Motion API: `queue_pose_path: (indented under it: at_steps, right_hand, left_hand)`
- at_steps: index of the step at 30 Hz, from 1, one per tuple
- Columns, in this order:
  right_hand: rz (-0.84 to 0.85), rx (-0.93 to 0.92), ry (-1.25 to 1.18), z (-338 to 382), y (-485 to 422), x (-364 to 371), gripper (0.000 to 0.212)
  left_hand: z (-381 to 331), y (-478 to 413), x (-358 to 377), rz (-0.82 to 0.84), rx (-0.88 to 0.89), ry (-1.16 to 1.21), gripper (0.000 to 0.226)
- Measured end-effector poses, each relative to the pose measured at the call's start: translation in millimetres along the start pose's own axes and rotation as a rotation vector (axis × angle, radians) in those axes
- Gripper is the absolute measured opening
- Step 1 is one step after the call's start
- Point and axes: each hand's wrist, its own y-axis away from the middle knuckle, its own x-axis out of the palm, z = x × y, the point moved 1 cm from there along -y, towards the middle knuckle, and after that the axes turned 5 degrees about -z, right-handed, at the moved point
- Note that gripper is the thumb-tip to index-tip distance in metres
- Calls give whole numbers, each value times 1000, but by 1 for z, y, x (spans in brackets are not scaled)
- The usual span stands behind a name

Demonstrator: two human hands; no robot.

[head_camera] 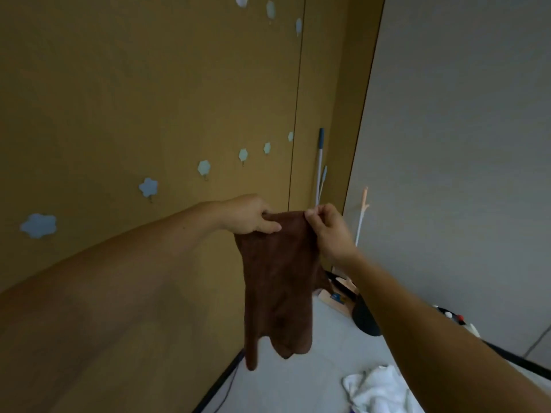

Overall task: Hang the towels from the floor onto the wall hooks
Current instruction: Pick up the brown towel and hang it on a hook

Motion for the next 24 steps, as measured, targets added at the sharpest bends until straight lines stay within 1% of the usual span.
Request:
queue_pose_path:
  at_steps: [2, 3, 6, 7, 8, 9, 10, 11, 12, 13, 14, 15, 16, 17, 19, 20, 22, 23, 24]
  right_hand:
    - [-30, -154, 141, 13, -4, 0, 27]
    - [-5, -198, 194, 17, -6, -3, 31]
    - [161, -222, 292, 24, -18, -15, 60]
    - [226, -212, 304, 25, -23, -19, 66]
    - [287, -207, 336, 23, -29, -21, 66]
    - [333, -209, 396, 19, -35, -23, 61]
    - [340, -224, 485, 13, -41, -26, 50]
    - [299, -248, 569, 5, -48, -29, 39]
    - [209, -254, 631, -6, -53, -33, 31]
    - [116, -214, 667, -16, -55, -38, 31]
    - [53, -135, 681, -26, -54, -41, 35]
    - [36, -42, 681, -34, -51, -42, 42]
    - [72, 50, 655, -39, -46, -40, 50]
    - [147, 137, 587, -42, -41, -34, 58]
    - [332, 317, 317, -43, -21, -27, 67]
    - [423, 406, 188, -45, -9, -25, 67]
    - [638, 570, 14, -47, 12, -29, 58]
    - [743, 650, -23, -51, 19, -30, 55]
    - [821, 714, 4, -51, 20, -23, 53]
  left_hand:
    - [-2, 10, -5, 72, -63, 165, 27]
    - [-4, 14, -7, 93, -78, 267, 28]
    - [-15, 18, -16, 146, -61, 576, 18]
    - [-19, 17, -17, 155, -62, 649, 18]
    - [-22, 15, -19, 149, -73, 698, 20]
    - [-26, 13, -20, 132, -91, 735, 24]
    - [-30, 10, -21, 108, -110, 764, 27]
    - [-34, 8, -22, 73, -132, 795, 27]
    - [-38, 6, -22, 19, -162, 832, 27]
    - [-41, 4, -23, -47, -198, 876, 27]
    - [-45, 3, -24, -108, -234, 926, 28]
    - [-48, 3, -24, -155, -264, 978, 31]
    - [-52, 2, -23, -197, -288, 1028, 34]
    - [-57, 1, -23, -244, -309, 1080, 36]
    - [-66, 0, -24, -353, -339, 1180, 35]
    - [-70, 0, -25, -402, -349, 1212, 33]
    - [-73, 1, -29, -477, -368, 1247, 31]
    - [-73, 2, -31, -515, -376, 1257, 29]
    - [-72, 4, -33, -557, -387, 1257, 26]
